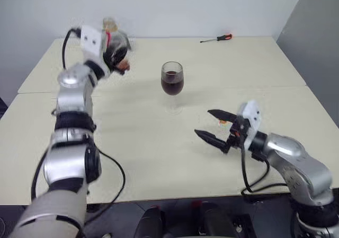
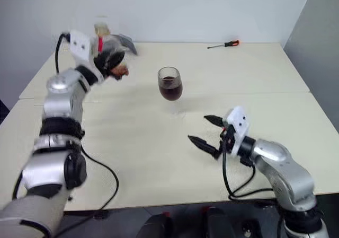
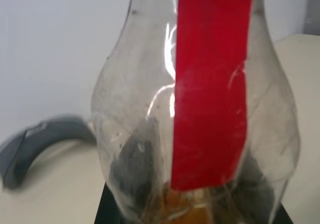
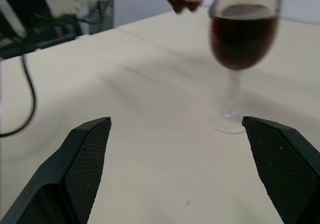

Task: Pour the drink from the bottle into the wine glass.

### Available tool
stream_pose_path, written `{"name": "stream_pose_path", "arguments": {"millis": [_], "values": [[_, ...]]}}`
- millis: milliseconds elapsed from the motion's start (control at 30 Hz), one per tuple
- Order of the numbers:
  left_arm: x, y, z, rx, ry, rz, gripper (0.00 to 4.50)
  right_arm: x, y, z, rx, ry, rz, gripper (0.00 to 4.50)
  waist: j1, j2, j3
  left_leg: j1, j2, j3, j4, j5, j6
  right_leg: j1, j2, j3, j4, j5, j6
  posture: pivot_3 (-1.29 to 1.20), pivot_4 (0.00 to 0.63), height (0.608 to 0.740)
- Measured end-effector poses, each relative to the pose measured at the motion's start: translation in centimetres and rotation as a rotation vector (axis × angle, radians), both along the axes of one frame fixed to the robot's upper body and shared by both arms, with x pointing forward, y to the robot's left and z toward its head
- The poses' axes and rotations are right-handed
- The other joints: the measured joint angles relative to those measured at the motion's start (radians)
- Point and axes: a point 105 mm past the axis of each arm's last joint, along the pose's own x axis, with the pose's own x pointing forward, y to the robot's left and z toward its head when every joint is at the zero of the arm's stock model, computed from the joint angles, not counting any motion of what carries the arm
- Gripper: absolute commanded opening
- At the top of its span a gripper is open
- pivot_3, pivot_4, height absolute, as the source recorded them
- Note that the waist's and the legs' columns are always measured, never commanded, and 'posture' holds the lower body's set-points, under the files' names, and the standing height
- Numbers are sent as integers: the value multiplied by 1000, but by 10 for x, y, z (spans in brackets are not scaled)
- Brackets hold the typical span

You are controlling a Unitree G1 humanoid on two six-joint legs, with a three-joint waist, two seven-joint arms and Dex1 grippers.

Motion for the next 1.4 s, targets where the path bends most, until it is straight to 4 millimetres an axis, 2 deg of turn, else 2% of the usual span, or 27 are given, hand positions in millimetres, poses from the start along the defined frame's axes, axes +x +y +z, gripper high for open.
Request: {"name": "stream_pose_path", "arguments": {"millis": [100,267,400,500,800,1033,1167,1267,1400], "values": [[-13,8,-26,-74,16,60,949,-7,2,10,31,-19,27,4500,11,-1,-1,1,0,0,1,0,0,2,0,0,0,0,0,0,150,740],[-23,10,-66,-160,87,113,949,-6,6,17,49,-42,33,4500,31,-2,-1,2,-2,-1,1,0,1,4,0,-1,-1,0,0,0,150,740],[-26,-3,-91,-198,119,109,949,-6,12,14,49,-38,34,4500,40,-4,-3,2,-2,-1,2,0,1,5,-1,-1,-2,0,0,0,150,740],[-24,-13,-95,-227,117,95,949,0,14,19,53,-55,14,4500,40,-5,-3,2,-2,-1,2,0,1,5,-1,-1,-2,0,0,0,150,740],[-21,-21,-102,-230,126,78,949,11,15,25,61,-70,-14,4500,30,-5,-3,2,-2,-1,1,0,1,5,0,-1,-2,0,0,0,150,740],[-26,-19,-111,-216,140,80,3166,14,13,23,55,-63,-29,4500,28,-5,-3,2,-1,-1,1,-1,1,5,0,-1,-2,0,0,0,150,740],[-29,-16,-109,-199,132,87,4461,15,13,22,51,-62,-34,4500,28,-5,-3,2,-1,-1,1,-1,2,5,0,-1,-2,0,0,0,150,740],[-33,-15,-110,-191,133,87,4461,16,12,21,47,-60,-39,4500,28,-5,-3,2,-1,-1,1,-1,2,5,0,-1,-2,0,0,0,150,740],[-50,-17,-116,-160,152,76,4461,17,9,20,34,-58,-49,4500,28,-5,-3,2,-1,-1,1,-1,2,5,0,-1,-2,0,0,0,150,740]]}}
